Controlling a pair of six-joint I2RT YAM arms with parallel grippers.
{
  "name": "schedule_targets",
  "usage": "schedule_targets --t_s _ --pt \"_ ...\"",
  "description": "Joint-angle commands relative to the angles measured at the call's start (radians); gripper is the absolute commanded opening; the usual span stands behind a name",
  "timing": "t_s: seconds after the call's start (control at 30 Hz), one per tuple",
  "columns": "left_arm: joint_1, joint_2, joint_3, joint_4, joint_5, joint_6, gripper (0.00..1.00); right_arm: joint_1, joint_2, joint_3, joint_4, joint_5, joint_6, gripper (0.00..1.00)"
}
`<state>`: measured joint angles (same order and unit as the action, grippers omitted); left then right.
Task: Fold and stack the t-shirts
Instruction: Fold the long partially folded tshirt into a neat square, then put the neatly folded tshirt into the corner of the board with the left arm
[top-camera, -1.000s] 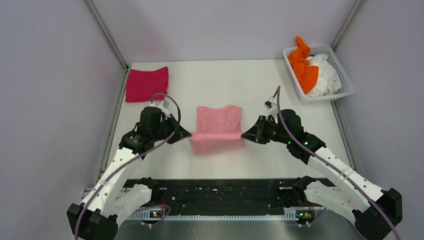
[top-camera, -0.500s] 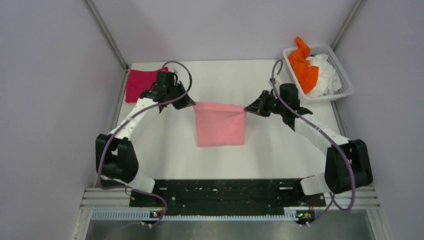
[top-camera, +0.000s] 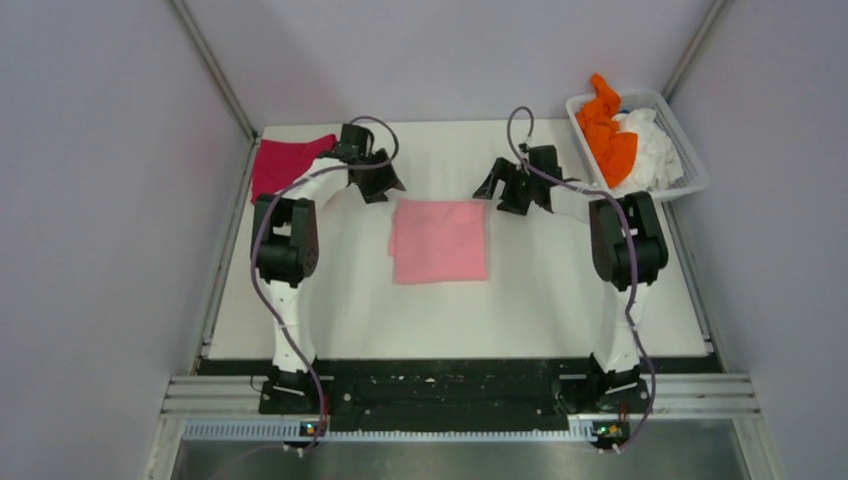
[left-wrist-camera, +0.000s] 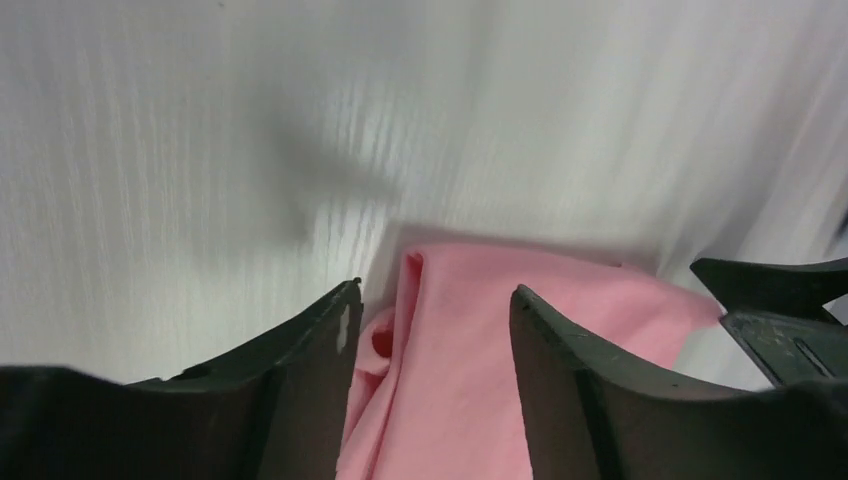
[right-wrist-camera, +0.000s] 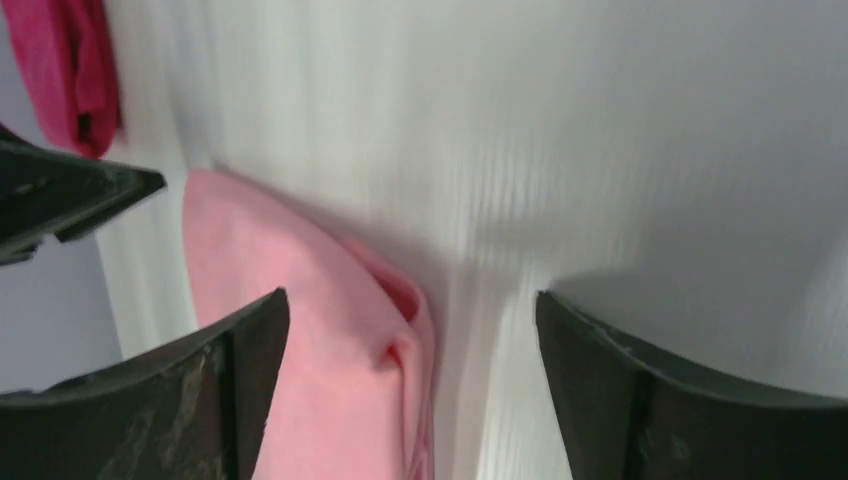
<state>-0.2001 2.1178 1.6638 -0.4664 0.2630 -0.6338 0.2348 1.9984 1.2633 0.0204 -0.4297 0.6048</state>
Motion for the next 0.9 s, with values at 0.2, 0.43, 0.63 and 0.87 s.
schedule_targets --t_s 0.2,0.43,0.63,0.87 --pt "0.017 -0.163 -0.155 0.015 0.055 0.026 0.99 -0.014 -0.24 -0.082 -0.091 0.183 -0.096 0.99" --pt "-0.052 -0.24 -0.397 0.021 -0.001 0.043 0.95 -0.013 -0.625 -0.422 -0.057 0.222 -0.014 0.99" --pt "-0.155 -0.154 -0.368 -0.029 -0.143 0.036 0.75 -0.014 -0.931 -0.541 -0.224 0.406 -0.015 0.99" --pt "-0.282 -0.014 -0.174 -0.179 -0.398 0.051 0.21 -0.014 -1.171 -0.552 -0.365 0.594 -0.072 0.99"
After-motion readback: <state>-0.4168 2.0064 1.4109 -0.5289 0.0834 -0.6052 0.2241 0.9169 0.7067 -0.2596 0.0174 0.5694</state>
